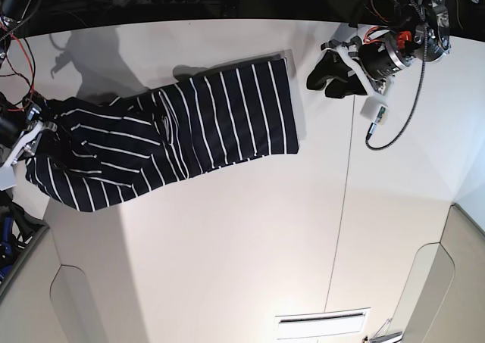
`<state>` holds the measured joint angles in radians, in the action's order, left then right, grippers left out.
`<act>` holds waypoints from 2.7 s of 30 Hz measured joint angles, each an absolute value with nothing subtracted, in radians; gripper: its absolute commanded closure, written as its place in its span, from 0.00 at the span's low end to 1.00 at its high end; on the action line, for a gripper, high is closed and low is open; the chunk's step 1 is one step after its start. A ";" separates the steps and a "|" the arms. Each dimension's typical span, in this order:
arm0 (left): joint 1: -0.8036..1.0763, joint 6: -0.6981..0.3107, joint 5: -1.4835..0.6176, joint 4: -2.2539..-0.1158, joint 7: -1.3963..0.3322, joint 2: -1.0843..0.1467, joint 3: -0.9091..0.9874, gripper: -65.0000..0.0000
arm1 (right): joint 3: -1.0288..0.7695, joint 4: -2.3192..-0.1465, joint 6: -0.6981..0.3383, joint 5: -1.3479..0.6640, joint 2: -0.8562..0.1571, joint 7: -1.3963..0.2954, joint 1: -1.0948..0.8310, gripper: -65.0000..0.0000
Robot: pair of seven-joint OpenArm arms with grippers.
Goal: Fold the T-shirt properly
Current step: 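Grasp the folded bundle with the right gripper and rotate it on the table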
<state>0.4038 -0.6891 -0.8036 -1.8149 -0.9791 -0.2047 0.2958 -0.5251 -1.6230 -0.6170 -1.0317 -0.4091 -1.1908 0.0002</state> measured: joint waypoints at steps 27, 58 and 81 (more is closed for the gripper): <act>0.387 -0.685 -0.865 -1.752 -0.997 -0.205 0.242 0.46 | 0.595 -1.821 -0.576 -0.364 -0.075 -1.014 0.025 0.40; 0.422 -0.689 -0.839 -1.954 -0.920 -0.208 0.036 0.98 | 0.120 -1.421 -0.570 -0.421 -0.063 -0.759 0.283 1.00; 0.196 -0.675 -0.484 -1.645 -0.828 -0.236 0.106 0.98 | 0.267 -1.300 -0.582 -0.642 -0.284 -0.874 0.218 1.00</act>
